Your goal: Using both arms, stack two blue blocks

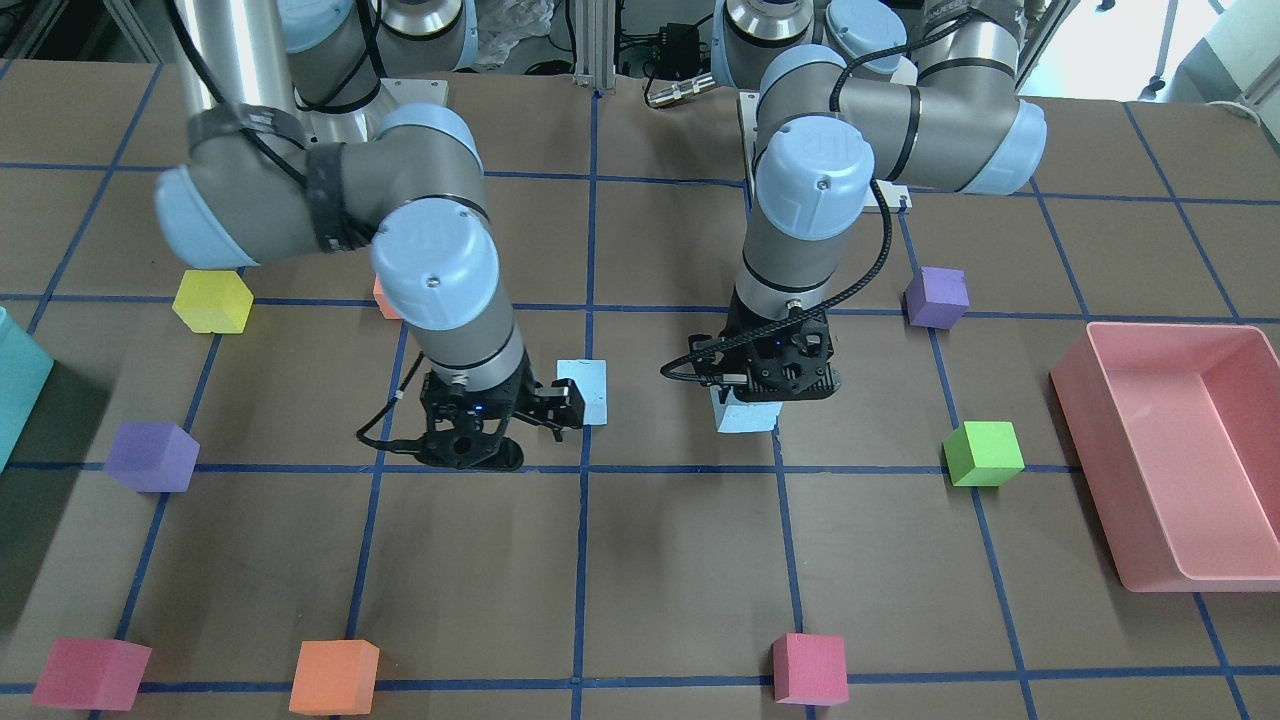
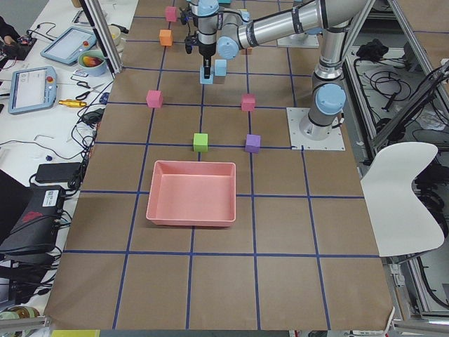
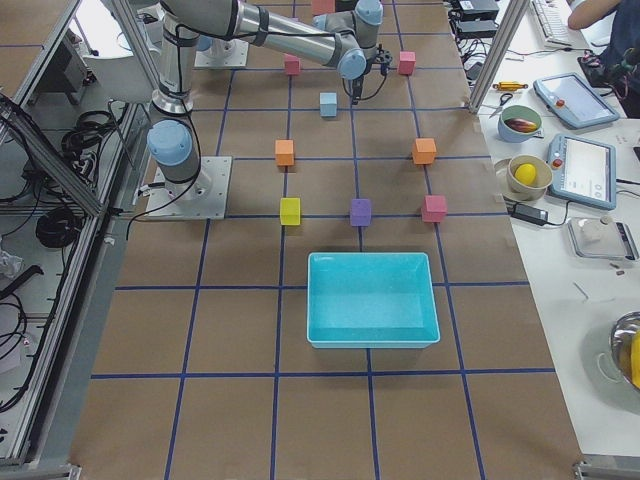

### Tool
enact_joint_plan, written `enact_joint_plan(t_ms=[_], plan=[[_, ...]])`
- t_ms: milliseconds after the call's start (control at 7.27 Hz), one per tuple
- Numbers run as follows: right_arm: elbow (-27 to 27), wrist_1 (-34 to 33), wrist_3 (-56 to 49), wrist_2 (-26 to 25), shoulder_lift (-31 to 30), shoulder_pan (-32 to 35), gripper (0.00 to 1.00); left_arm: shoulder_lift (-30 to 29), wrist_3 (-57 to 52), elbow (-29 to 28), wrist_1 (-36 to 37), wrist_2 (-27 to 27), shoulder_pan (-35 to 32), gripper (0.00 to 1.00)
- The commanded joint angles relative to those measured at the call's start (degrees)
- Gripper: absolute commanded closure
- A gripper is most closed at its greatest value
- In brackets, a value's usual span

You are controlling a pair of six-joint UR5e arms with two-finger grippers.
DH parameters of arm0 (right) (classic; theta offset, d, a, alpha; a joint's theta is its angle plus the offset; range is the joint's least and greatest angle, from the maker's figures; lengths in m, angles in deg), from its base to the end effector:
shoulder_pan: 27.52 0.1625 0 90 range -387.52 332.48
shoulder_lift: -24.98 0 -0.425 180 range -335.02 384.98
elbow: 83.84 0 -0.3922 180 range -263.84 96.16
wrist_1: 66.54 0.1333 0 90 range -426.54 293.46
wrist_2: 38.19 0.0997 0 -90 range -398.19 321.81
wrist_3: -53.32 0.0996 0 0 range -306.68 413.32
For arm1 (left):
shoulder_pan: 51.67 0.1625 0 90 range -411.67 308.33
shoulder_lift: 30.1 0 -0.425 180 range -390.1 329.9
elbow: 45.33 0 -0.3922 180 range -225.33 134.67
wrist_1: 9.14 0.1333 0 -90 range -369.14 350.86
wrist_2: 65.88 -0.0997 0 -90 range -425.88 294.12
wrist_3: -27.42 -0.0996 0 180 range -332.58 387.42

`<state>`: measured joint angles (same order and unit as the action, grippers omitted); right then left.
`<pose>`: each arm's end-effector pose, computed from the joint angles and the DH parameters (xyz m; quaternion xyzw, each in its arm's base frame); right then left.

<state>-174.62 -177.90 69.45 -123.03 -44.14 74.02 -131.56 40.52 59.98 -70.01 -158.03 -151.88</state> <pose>0.2624 -0.5743 0.3151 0.0401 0.9982 0.0133 0.0431 -0.2229 -0.5068 0.3070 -0.0256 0.9993 -0.0240 0.0142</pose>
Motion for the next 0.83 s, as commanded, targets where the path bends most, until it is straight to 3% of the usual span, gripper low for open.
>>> enact_joint_plan(t_ms=[0, 138, 275, 688], plan=[[1.8, 6.8, -6.2, -0.3, -6.0, -7.9, 0.00, -0.6, 5.9, 0.6, 0.1, 1.6, -5.5, 1.00], [1.7, 10.4, -6.6, -1.3, -8.3, -8.6, 0.00, -1.4, 8.1, 0.6, 0.7, 1.8, -9.2, 1.00], [1.7, 11.2, -8.0, -6.0, -10.1, -9.3, 0.00, -1.5, 8.9, 0.3, 1.0, 1.9, -11.7, 1.00], [1.7, 22.6, -9.3, -6.5, -15.7, -10.0, 0.00, -4.6, 15.4, -1.0, 4.0, 2.1, -14.8, 1.00]])
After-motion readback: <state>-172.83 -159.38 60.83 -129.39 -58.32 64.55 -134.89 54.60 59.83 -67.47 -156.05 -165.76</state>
